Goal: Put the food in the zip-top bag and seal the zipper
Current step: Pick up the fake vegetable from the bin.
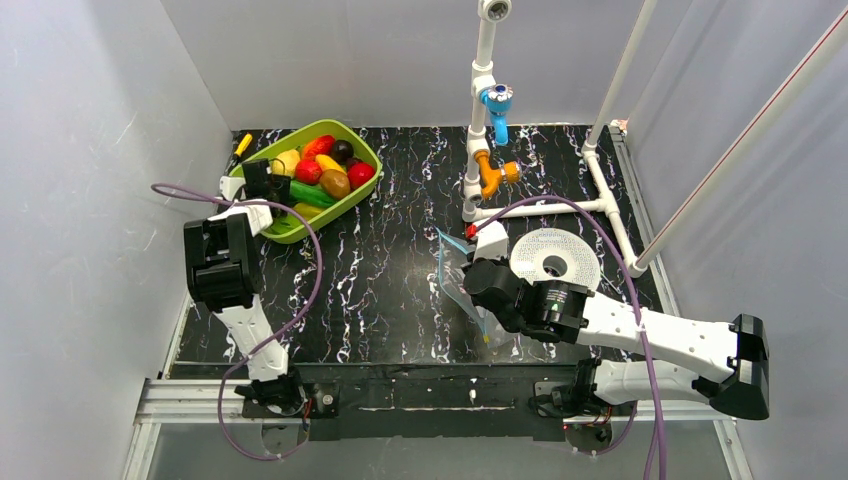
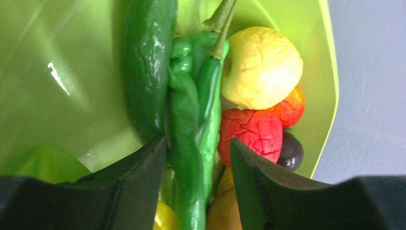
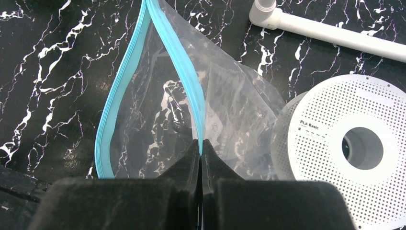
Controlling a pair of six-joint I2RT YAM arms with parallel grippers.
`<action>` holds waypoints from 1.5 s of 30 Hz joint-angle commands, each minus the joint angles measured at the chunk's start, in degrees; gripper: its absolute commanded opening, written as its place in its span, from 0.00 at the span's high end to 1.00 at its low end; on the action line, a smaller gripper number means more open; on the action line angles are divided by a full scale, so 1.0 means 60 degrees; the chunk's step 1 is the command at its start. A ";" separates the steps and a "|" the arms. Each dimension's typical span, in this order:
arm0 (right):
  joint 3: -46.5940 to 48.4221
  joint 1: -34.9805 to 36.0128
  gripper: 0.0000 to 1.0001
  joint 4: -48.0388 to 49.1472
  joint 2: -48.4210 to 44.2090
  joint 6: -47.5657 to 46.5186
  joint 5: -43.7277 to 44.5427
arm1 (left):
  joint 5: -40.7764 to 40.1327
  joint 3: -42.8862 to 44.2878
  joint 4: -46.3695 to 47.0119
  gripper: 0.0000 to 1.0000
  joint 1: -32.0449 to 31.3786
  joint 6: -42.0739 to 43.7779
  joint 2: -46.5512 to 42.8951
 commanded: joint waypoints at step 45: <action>0.0441 0.0006 0.99 -0.0103 0.0044 -0.0083 -0.0158 | 0.1753 -0.0622 -0.0025 1.00 0.0327 0.2127 -0.3350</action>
